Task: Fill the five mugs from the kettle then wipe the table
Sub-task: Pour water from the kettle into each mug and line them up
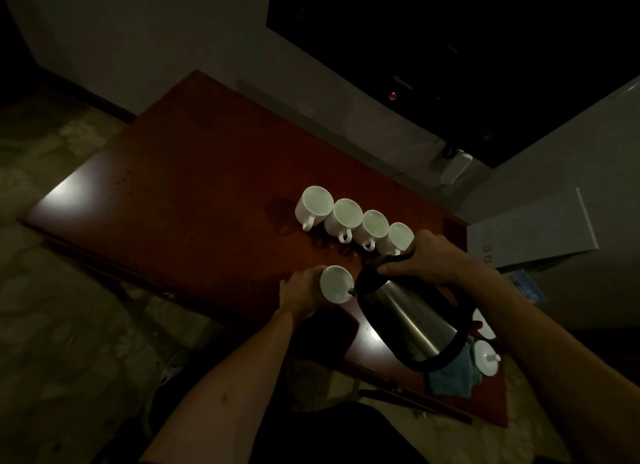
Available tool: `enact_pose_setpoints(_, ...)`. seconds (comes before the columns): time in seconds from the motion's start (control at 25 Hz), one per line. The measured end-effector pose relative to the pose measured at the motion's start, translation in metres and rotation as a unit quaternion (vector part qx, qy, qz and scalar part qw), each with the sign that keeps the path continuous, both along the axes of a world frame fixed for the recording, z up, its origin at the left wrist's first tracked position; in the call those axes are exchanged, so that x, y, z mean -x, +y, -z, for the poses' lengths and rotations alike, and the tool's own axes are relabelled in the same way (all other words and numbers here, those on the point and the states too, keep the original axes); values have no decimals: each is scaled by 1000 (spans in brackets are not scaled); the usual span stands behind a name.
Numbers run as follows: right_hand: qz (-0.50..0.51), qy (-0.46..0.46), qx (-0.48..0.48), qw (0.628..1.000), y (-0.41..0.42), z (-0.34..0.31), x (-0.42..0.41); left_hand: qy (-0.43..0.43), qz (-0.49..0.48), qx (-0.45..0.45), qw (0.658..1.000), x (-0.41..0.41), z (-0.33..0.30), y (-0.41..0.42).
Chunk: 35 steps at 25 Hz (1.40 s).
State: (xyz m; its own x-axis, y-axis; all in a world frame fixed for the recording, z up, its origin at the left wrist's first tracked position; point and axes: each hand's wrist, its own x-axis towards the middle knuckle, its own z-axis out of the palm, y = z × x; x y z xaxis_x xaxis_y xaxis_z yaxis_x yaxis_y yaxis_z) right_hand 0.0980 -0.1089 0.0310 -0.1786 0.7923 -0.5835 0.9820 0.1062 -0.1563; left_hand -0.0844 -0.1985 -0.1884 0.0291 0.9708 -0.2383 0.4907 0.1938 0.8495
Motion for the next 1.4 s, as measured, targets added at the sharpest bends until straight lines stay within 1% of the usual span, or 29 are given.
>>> enact_pose_setpoints(0.16,-10,1,-1,1000,-1,-5,4,10,-5,4,1000,0,-2,-1)
enact_pose_setpoints(0.56,-9,-10,11,1000,0,-6,6,-4,-13,7,1000,-1,0,-2)
enact_pose_setpoints(0.84,-3,-26,6,1000,3,-6,8,30,-12,19,999,-2,-1,-1)
enact_pose_setpoints(1.04,-4,-12,8,1000,5,-4,10,53,-9,20,998,-3,-3,-1)
enact_pose_setpoints(1.4,-6,-8,15,1000,3,-8,15,39,-23,19,999,-5,-2,-2)
